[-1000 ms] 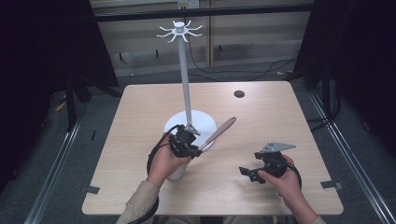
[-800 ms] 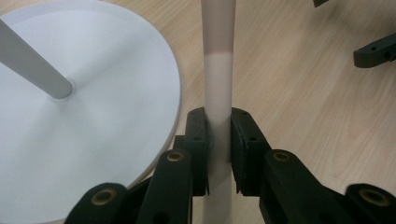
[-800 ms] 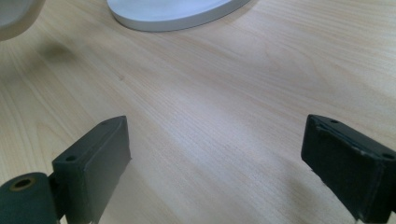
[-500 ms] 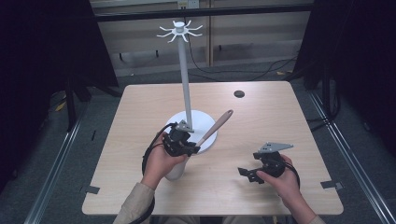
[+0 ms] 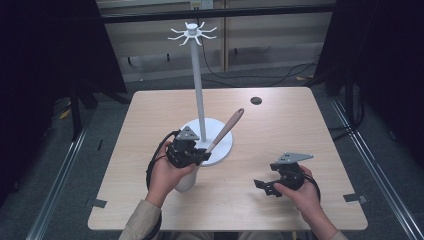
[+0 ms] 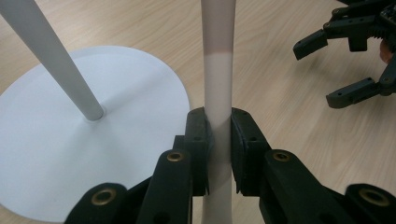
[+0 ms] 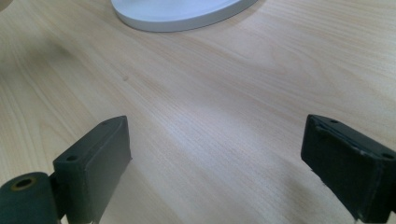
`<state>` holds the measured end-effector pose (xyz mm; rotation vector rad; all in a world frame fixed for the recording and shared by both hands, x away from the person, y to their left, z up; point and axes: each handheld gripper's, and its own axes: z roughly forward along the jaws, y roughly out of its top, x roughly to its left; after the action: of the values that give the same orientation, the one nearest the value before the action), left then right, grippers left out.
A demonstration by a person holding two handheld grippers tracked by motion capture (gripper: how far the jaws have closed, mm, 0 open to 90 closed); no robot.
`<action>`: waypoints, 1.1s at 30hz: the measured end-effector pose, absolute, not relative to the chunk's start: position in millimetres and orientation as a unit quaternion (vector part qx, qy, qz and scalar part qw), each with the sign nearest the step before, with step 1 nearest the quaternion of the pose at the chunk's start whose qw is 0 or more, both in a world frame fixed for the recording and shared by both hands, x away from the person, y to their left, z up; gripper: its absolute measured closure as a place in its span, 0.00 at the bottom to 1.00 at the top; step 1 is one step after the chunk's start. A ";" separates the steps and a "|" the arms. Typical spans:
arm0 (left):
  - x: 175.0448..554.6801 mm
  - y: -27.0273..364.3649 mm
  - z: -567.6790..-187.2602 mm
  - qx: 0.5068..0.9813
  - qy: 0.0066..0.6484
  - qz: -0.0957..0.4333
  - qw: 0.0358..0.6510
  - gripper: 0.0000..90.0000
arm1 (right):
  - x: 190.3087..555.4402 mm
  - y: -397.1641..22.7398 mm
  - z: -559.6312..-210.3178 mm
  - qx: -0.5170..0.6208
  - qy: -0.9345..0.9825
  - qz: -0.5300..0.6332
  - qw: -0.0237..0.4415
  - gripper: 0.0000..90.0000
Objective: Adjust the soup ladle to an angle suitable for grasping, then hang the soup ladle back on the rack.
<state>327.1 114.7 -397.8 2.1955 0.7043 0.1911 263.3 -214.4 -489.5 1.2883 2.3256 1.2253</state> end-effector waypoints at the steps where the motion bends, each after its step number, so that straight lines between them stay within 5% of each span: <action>1: 326.6 115.5 -397.6 0.866 0.276 0.078 0.410 0.87 | 263.4 -214.4 -489.6 0.437 0.790 0.416 0.107 0.09; 33: 310.3 141.9 -362.4 0.801 0.279 0.147 0.509 0.88 | 264.7 -210.5 -489.7 0.435 0.793 0.413 0.105 0.09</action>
<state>310.3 141.9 -362.4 1.9301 0.6725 0.3552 264.7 -210.5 -489.7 1.2815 2.3377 1.2173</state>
